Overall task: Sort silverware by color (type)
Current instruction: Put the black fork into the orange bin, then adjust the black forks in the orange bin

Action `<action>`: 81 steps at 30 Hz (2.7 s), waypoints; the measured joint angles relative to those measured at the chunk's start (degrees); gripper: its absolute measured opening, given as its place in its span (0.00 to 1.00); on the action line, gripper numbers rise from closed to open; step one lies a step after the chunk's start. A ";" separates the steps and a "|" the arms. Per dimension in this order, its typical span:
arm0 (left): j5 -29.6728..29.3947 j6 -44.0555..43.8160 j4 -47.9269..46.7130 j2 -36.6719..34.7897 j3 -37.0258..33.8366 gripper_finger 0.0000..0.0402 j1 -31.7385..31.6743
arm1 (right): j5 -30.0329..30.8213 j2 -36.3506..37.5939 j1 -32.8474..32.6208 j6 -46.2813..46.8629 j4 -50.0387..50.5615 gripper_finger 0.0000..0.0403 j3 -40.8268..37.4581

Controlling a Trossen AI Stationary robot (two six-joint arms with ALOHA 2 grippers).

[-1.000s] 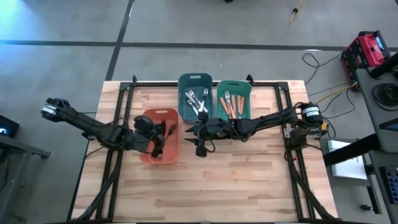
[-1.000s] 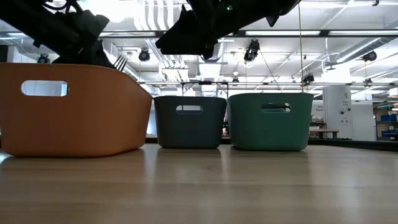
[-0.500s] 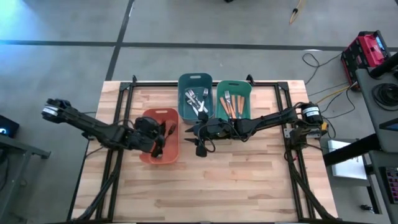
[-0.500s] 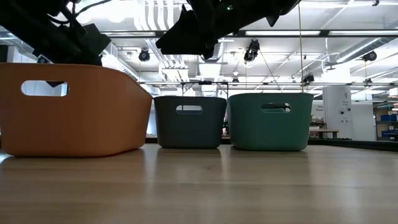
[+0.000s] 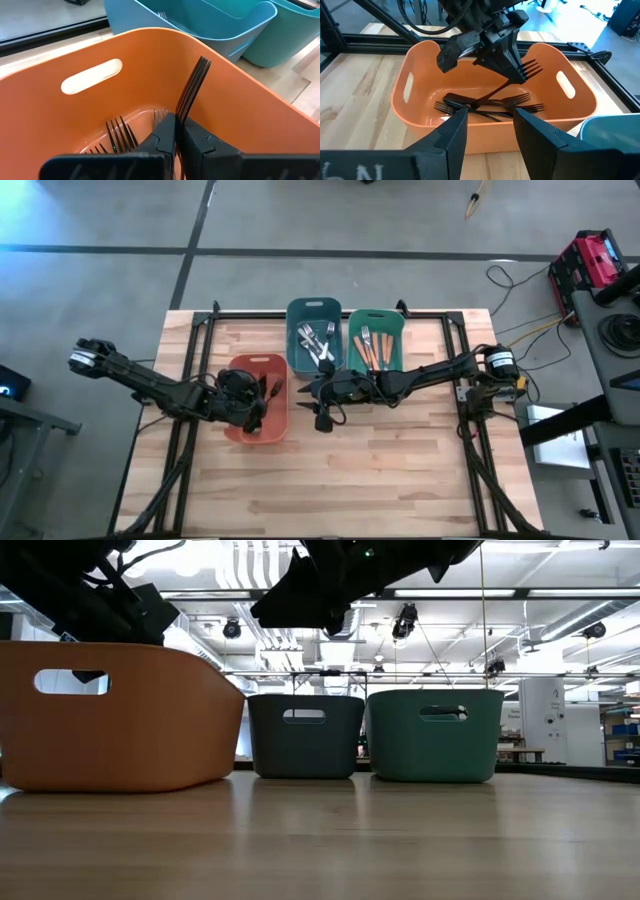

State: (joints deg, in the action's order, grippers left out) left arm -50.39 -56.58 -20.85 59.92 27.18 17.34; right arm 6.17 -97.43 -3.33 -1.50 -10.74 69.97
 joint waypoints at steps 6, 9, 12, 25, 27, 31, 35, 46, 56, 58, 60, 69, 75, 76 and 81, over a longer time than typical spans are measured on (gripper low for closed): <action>-0.03 0.00 -0.67 0.00 0.00 0.00 0.00 | 0.00 -0.09 0.00 0.00 0.00 0.38 0.00; -0.05 0.00 -1.15 0.00 0.00 0.00 0.00 | 0.00 -0.09 0.00 0.00 0.00 0.38 0.00; -0.09 0.00 -1.68 0.00 0.00 0.00 0.00 | -0.02 -0.09 0.00 0.00 0.02 0.38 0.00; -0.10 -0.14 -1.92 0.00 0.00 0.00 0.00 | -0.02 -0.09 0.00 -0.01 0.24 0.38 0.00; -0.14 -0.15 -2.13 0.00 0.00 0.01 -0.02 | -0.02 -0.11 0.00 0.00 0.26 0.38 0.00; -0.07 -0.28 -2.20 0.00 0.00 0.07 -0.26 | -0.02 -0.11 0.00 -0.01 0.28 0.38 0.00; -0.07 -0.45 -2.16 0.00 0.00 0.15 -0.28 | -0.02 -0.11 0.00 0.00 0.31 0.38 0.00; -0.01 -0.51 -2.27 0.00 0.00 0.27 -0.31 | -0.03 -0.12 0.00 0.00 0.33 0.38 0.00; 3.35 7.07 -2.53 0.00 4.80 0.20 -0.31 | -0.02 -0.13 0.00 -0.11 0.82 0.38 0.00; 4.54 11.12 -2.75 0.00 6.35 0.16 -0.59 | -0.02 -0.13 0.00 -0.07 1.56 0.38 0.00; 7.29 15.27 -3.30 0.00 7.88 0.12 -1.24 | -0.02 0.05 0.00 -0.09 2.42 0.38 0.00; 18.65 38.54 -6.95 0.00 10.99 0.01 -5.95 | -0.04 4.27 0.00 -0.04 10.13 0.38 0.00; 26.37 46.35 -7.19 0.23 10.36 0.00 -11.76 | -0.02 9.36 0.00 -0.02 18.17 0.38 0.00; 28.02 46.97 -7.16 0.43 10.32 0.00 -12.94 | -0.04 10.36 0.00 -0.02 19.06 0.38 0.00; 30.43 50.97 -7.78 3.24 10.19 0.00 -17.35 | -0.02 14.66 0.00 0.00 21.65 0.38 0.00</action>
State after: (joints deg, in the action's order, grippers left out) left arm -19.96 -5.60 -28.63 63.16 37.36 -0.01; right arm 6.15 -82.77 -3.33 -1.50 10.90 69.97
